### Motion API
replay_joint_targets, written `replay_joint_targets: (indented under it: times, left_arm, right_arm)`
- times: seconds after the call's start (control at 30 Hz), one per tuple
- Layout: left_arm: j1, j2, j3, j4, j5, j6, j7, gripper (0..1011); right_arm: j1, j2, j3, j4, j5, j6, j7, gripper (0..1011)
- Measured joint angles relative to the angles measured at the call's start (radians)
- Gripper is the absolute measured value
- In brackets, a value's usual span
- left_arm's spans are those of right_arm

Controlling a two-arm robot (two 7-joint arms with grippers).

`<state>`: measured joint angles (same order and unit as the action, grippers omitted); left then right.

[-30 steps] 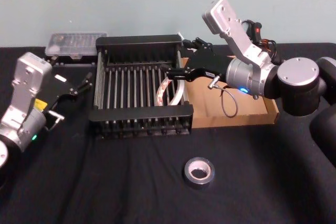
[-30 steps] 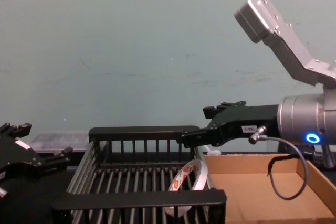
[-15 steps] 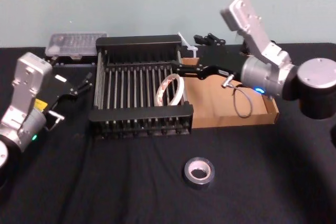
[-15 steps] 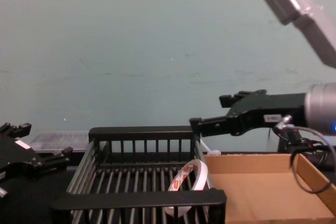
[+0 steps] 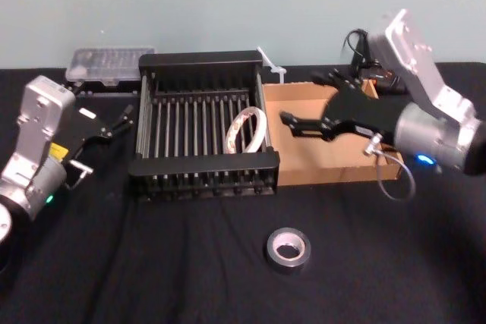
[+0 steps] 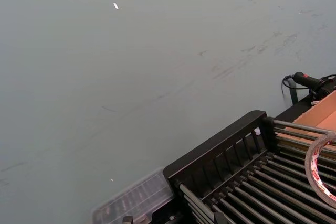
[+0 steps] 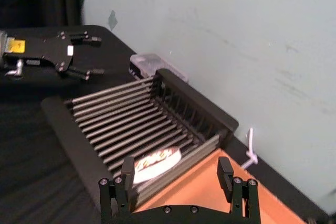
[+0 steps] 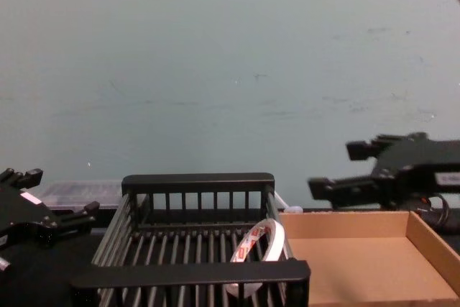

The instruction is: Pick up the white tape and place it into the black box , Pick up the silver tape and place it into the brown box.

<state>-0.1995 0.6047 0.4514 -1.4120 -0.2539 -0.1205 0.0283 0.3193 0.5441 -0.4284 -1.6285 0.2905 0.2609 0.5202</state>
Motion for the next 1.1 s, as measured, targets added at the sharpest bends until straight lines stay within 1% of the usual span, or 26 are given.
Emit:
replay_joint_targets:
  times: [0.1, 0.13, 0.2, 0.23, 0.3, 0.43, 0.53, 0.63, 0.7, 0.8, 1.1]
  left_arm:
    - [0.0, 0.0, 0.0, 0.0, 0.0, 0.0, 0.0, 1001]
    - [0.0, 0.0, 0.0, 0.0, 0.0, 0.0, 0.0, 1001]
    - [0.0, 0.0, 0.0, 0.0, 0.0, 0.0, 0.0, 1001]
    - [0.0, 0.0, 0.0, 0.0, 0.0, 0.0, 0.0, 1001]
    - [0.0, 0.0, 0.0, 0.0, 0.0, 0.0, 0.0, 1001]
    - [0.0, 0.0, 0.0, 0.0, 0.0, 0.0, 0.0, 1001]
    - [0.0, 0.0, 0.0, 0.0, 0.0, 0.0, 0.0, 1001]
    - [0.0, 0.0, 0.0, 0.0, 0.0, 0.0, 0.0, 1001]
    - [0.0, 0.0, 0.0, 0.0, 0.0, 0.0, 0.0, 1001]
    - [0.0, 0.0, 0.0, 0.0, 0.0, 0.0, 0.0, 1001]
    - [0.0, 0.0, 0.0, 0.0, 0.0, 0.0, 0.0, 1002]
  right_arm:
    - [-0.034, 0.029, 0.012, -0.031, 0.016, 0.008, 0.0, 1002]
    - [-0.055, 0.047, 0.018, -0.047, 0.027, 0.013, 0.0, 1002]
    - [-0.076, 0.065, 0.024, -0.063, 0.037, 0.019, 0.002, 1002]
    - [-0.093, 0.081, 0.026, -0.075, 0.046, 0.024, 0.006, 1002]
    - [-0.108, 0.095, 0.028, -0.084, 0.054, 0.03, 0.008, 1002]
    - [-0.139, 0.125, 0.025, -0.103, 0.07, 0.044, 0.019, 1002]
    - [-0.161, 0.153, 0.009, -0.115, 0.083, 0.057, 0.037, 1002]
    - [-0.171, 0.168, -0.007, -0.121, 0.092, 0.066, 0.05, 1002]
    - [-0.173, 0.172, -0.012, -0.122, 0.094, 0.067, 0.054, 1002]
    - [-0.176, 0.186, -0.034, -0.125, 0.101, 0.08, 0.068, 1002]
    - [-0.16, 0.193, -0.088, -0.113, 0.106, 0.105, 0.081, 1002]
